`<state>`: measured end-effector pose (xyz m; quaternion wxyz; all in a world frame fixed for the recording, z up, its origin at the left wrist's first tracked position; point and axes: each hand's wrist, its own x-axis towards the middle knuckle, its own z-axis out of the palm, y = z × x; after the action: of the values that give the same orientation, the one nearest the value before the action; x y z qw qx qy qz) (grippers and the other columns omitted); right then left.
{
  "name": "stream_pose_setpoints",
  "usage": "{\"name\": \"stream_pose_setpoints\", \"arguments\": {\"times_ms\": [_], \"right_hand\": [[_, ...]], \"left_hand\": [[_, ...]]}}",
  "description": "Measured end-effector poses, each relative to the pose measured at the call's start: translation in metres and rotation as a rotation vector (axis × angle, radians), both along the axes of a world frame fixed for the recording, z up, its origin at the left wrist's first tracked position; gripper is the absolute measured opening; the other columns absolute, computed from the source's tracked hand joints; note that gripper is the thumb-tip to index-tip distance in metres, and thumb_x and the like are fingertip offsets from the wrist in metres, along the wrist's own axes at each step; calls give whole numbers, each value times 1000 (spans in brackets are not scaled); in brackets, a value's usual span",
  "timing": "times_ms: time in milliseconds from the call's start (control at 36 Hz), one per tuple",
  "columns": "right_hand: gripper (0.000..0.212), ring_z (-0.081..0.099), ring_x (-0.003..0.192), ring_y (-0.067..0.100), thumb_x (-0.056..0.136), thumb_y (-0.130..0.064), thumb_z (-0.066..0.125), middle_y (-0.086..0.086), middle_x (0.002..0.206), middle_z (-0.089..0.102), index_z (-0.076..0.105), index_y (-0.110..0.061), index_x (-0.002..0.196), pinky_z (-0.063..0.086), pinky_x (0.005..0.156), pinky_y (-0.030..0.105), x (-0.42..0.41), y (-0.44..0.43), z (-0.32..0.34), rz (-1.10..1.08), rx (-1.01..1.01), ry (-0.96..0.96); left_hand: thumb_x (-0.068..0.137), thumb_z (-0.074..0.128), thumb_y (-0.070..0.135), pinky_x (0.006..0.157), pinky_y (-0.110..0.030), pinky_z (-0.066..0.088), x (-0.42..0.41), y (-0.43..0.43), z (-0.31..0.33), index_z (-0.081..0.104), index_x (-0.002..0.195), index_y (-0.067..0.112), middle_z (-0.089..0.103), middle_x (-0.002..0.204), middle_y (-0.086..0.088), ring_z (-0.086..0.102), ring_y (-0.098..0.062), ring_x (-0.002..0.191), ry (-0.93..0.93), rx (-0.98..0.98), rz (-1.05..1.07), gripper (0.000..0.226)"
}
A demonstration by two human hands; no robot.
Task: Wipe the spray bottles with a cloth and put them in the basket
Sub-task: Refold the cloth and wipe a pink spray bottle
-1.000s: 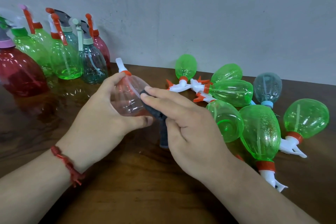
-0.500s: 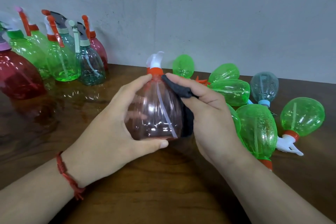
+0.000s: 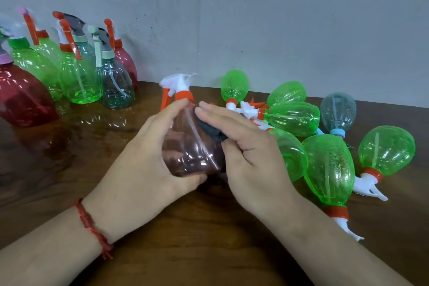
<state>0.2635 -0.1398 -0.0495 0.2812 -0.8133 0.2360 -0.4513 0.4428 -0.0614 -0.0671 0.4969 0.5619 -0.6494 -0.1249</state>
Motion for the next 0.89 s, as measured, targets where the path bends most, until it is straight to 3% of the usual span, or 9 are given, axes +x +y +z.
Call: {"name": "stream_pose_setpoints", "arguments": {"times_ms": [139,333,417,500,583,667,778,889], "right_hand": [[63,49,141,-3,89,14,43,-9,149,61,70,-16,137,37,117,16,1,8,0,72,-37,67],[60,52,139,-2,90,10,43,-8,147,63,71,-15,136,40,116,18,1,9,2,83,-100,100],[58,52,139,-2,91,8,44,-9,148,62,70,-16,137,40,117,19,1,10,2,76,-123,108],[61,50,140,-4,89,10,44,-8,148,62,70,-16,138,37,117,16,2,9,1,50,-111,76],[65,52,138,-5,86,14,43,-8,144,64,71,-16,136,35,117,14,1,1,2,-7,-31,-15],[62,57,134,0,90,18,43,-9,137,70,74,-17,131,41,118,24,0,-6,5,16,170,-128],[55,61,133,7,97,20,42,-3,136,71,74,-12,128,43,119,30,2,-7,7,110,390,-264],[45,68,124,16,100,18,43,6,130,74,72,-3,128,51,111,31,2,-4,10,169,557,-445]], "left_hand": [[59,106,25,106,-44,57,15,-8,1,41,155,53,66,142,12,70,-11,124,172,57,82,119],[50,107,23,104,-43,57,16,-11,5,49,150,45,74,124,18,76,-8,109,282,91,120,117],[50,109,33,105,-46,57,19,-9,5,50,149,47,73,129,13,74,-13,115,277,98,105,116],[57,105,25,102,-39,59,12,-5,9,44,155,46,65,141,10,69,-10,122,150,77,80,117],[60,102,19,96,-26,61,-4,2,5,40,161,40,53,148,12,64,-8,126,1,34,-19,120],[63,100,34,97,-26,60,-9,6,4,34,163,42,47,148,18,59,-10,131,-104,35,-65,120],[63,90,50,99,-18,54,-8,7,7,31,165,39,46,150,21,57,-7,133,-105,-6,-43,118],[61,104,39,104,-35,57,-6,7,9,36,161,43,50,151,17,58,-14,135,-10,-6,-50,121]]}}
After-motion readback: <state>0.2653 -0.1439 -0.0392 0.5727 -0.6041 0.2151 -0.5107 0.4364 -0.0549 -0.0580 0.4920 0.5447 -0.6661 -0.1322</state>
